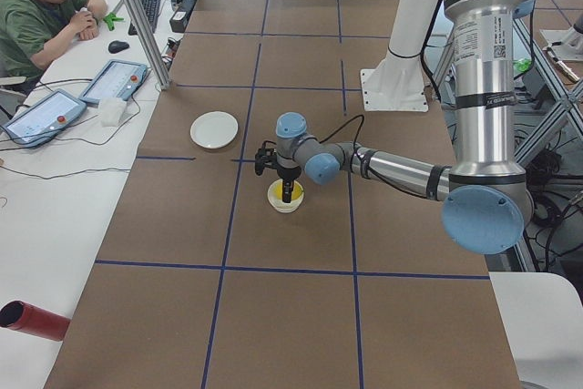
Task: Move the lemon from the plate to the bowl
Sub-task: 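Lower the lemon into the white bowl with the left gripper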
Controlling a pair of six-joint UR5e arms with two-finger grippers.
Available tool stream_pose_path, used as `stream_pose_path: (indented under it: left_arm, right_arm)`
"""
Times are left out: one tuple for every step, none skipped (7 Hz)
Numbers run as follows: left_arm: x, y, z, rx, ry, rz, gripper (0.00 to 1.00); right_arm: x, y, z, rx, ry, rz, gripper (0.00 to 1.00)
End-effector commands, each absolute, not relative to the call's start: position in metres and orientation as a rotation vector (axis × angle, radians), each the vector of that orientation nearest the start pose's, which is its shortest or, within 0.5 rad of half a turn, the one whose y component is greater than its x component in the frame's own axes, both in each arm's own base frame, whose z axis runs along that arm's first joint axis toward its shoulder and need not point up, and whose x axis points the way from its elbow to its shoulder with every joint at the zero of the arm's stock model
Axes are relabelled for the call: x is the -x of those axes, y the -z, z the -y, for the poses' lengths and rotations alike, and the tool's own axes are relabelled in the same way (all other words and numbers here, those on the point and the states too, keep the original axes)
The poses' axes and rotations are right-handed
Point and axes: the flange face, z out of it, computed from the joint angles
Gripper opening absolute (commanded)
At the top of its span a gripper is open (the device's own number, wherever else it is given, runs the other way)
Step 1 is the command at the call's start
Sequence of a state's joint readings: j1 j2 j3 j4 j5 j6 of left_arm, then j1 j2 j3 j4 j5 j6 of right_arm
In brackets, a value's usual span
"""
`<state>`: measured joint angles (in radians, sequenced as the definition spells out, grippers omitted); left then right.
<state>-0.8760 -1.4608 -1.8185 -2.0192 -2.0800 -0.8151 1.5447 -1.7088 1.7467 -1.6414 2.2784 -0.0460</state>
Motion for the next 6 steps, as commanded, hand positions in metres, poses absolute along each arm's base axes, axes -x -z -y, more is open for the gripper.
stream_pose_path:
  left_arm:
    - [-0.241,-0.549,0.417,-0.07,-0.04,-0.756,1.0]
    - [-0.241,-0.547,0.416,-0.069,-0.04,-0.761,1.0]
    - [-0.24,-0.543,0.416,-0.074,-0.043,-0.767,1.0]
    - [-0.24,-0.534,0.415,-0.058,-0.059,-0.797,1.0]
    - [-0.215,-0.527,0.425,-0.088,-0.084,-0.815,1.0]
    - [-0.164,-0.534,0.446,-0.14,-0.139,-0.783,1.0]
  right_arm:
    - [-0.057,-0.647,0.432,0.024,0.058,0.709,1.0]
    - [-0.057,-0.647,0.432,0.024,0.058,0.709,1.0]
    - [-0.057,-0.647,0.432,0.024,0.058,0.709,1.0]
    - [-0.057,-0.647,0.433,0.022,0.058,0.709,1.0]
    - [-0.057,-0.647,0.432,0.024,0.058,0.709,1.0]
    - [-0.057,-0.647,0.432,0.024,0.058,0.709,1.0]
